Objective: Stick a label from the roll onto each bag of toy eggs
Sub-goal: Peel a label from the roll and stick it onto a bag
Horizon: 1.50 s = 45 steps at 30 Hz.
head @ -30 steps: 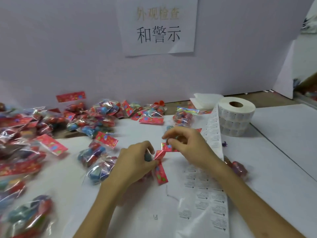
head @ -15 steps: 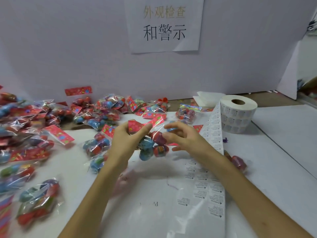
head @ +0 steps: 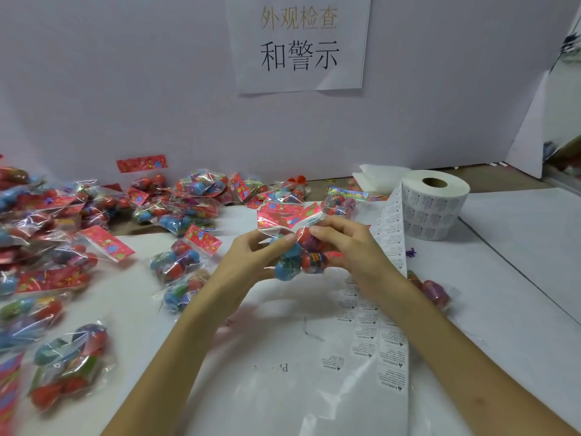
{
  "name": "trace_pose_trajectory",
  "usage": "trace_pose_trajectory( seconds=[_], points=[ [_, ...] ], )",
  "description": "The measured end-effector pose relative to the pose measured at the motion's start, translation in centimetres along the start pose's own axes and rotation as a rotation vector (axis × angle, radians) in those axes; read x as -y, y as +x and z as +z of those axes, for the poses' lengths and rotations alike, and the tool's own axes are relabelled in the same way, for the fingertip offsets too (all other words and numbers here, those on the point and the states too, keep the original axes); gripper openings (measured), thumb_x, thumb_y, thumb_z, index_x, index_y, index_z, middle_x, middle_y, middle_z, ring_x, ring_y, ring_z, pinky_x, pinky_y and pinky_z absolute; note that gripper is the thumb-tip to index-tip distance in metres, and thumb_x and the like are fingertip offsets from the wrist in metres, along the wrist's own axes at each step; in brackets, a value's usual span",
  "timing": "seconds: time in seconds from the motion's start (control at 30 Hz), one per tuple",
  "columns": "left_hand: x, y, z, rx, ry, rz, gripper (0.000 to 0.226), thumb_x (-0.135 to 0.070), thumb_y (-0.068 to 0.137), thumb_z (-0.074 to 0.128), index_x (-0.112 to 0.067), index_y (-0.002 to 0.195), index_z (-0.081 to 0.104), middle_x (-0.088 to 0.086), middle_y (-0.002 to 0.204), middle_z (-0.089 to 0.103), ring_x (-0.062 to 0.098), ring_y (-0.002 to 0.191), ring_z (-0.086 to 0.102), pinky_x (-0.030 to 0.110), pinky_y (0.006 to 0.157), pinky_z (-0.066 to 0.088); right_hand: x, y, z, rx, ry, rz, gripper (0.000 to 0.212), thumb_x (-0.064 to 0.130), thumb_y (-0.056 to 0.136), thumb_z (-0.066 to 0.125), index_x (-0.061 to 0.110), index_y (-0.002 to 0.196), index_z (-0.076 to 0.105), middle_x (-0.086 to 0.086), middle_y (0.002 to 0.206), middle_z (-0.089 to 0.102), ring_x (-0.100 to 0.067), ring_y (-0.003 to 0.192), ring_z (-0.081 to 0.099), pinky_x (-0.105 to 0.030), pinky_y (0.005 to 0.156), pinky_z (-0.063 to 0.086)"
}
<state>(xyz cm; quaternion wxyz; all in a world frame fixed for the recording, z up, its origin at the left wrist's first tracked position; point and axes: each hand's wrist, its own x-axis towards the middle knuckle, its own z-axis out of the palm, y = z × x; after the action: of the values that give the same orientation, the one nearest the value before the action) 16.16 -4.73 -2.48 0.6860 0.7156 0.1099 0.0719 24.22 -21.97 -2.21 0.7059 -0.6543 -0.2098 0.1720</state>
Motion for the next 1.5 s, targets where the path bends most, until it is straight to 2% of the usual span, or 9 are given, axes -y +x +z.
trace_pose_trajectory(
  seconds=[0.23,0.4,0.67,0.83,0.93,1.03,1.2,1.4,1.5],
  points=[
    [0.4,0.1,0.0,-0.108,-0.087,0.111,0.043,-0.034,0.070,0.082,-0.012,0.105,0.074,0.008,0.099,0.079,0.026,0.095,0.077,0.032,0.079,0.063,-0.5,-0.1,0.1,0.183,-0.043,0.069,0.026,0.029,0.094,0.070,0.016,0.116,0.066,-0.003,0.093,0.074,-0.015,0.085,0.072,-0.033,0.069,0.059],
    [0.6,0.2,-0.1,-0.137,-0.053,0.108,0.047,-0.039,0.067,0.082,-0.014,0.106,0.074,0.005,0.100,0.079,0.025,0.096,0.077,0.037,0.084,0.063,-0.4,-0.3,0.2,0.225,-0.079,0.049,0.024,0.022,0.093,0.071,0.013,0.114,0.064,-0.004,0.090,0.076,-0.016,0.083,0.072,-0.031,0.070,0.057],
    [0.2,0.0,0.1,-0.180,-0.020,0.051,0.029,-0.042,0.085,0.074,-0.017,0.098,0.073,0.000,0.087,0.078,0.019,0.083,0.076,0.025,0.065,0.060,-0.6,-0.1,0.4,0.111,-0.253,-0.028,0.017,0.020,0.091,0.074,0.019,0.106,0.067,-0.015,0.101,0.073,-0.018,0.079,0.075,-0.035,0.062,0.063],
    [0.2,0.1,0.0,-0.206,-0.032,-0.007,0.021,-0.026,0.093,0.073,-0.007,0.103,0.074,0.014,0.099,0.076,0.029,0.092,0.074,0.035,0.073,0.061,-0.8,-0.2,0.4,0.126,-0.302,-0.068,0.024,0.023,0.090,0.076,0.019,0.112,0.067,-0.008,0.106,0.073,-0.024,0.098,0.072,-0.042,0.085,0.062],
    [0.2,0.1,-0.1,-0.169,-0.025,-0.003,0.019,-0.022,0.093,0.073,-0.008,0.104,0.077,0.013,0.099,0.077,0.027,0.090,0.073,0.033,0.071,0.060,-0.5,-0.2,0.4,0.124,-0.172,-0.094,0.009,0.026,0.094,0.071,0.021,0.101,0.069,-0.008,0.104,0.071,-0.020,0.096,0.071,-0.034,0.079,0.062],
    [0.3,0.1,0.1,-0.117,0.015,-0.001,0.017,-0.023,0.092,0.074,-0.011,0.103,0.077,0.008,0.097,0.079,0.020,0.088,0.074,0.029,0.070,0.060,-0.4,-0.1,0.3,0.037,-0.202,-0.120,0.018,0.029,0.097,0.068,0.013,0.089,0.068,0.000,0.084,0.069,-0.008,0.077,0.065,-0.023,0.069,0.055],
    [0.4,0.0,0.4,-0.105,0.028,0.018,0.010,-0.016,0.095,0.071,-0.011,0.101,0.077,0.006,0.096,0.080,0.015,0.085,0.074,0.026,0.070,0.060,-0.6,0.1,0.1,-0.014,-0.210,-0.112,0.013,0.019,0.094,0.070,0.007,0.088,0.070,-0.013,0.086,0.071,-0.026,0.081,0.066,-0.047,0.082,0.058],
    [0.3,-0.2,0.8,-0.112,0.013,0.014,0.006,-0.023,0.092,0.074,-0.021,0.097,0.076,0.002,0.096,0.079,0.020,0.096,0.075,0.036,0.085,0.062,-0.6,0.0,-0.1,-0.048,-0.200,-0.099,0.014,0.014,0.093,0.071,0.001,0.093,0.071,-0.021,0.091,0.071,-0.023,0.081,0.067,-0.048,0.081,0.060],
    [0.2,-0.3,0.9,-0.056,0.016,0.006,0.025,-0.032,0.086,0.077,-0.019,0.106,0.074,0.006,0.104,0.078,0.025,0.103,0.074,0.042,0.092,0.061,-0.6,0.0,-0.3,-0.057,-0.202,-0.110,0.015,0.014,0.094,0.070,0.000,0.099,0.072,-0.024,0.099,0.071,-0.028,0.089,0.071,-0.037,0.078,0.063]
  ],
)
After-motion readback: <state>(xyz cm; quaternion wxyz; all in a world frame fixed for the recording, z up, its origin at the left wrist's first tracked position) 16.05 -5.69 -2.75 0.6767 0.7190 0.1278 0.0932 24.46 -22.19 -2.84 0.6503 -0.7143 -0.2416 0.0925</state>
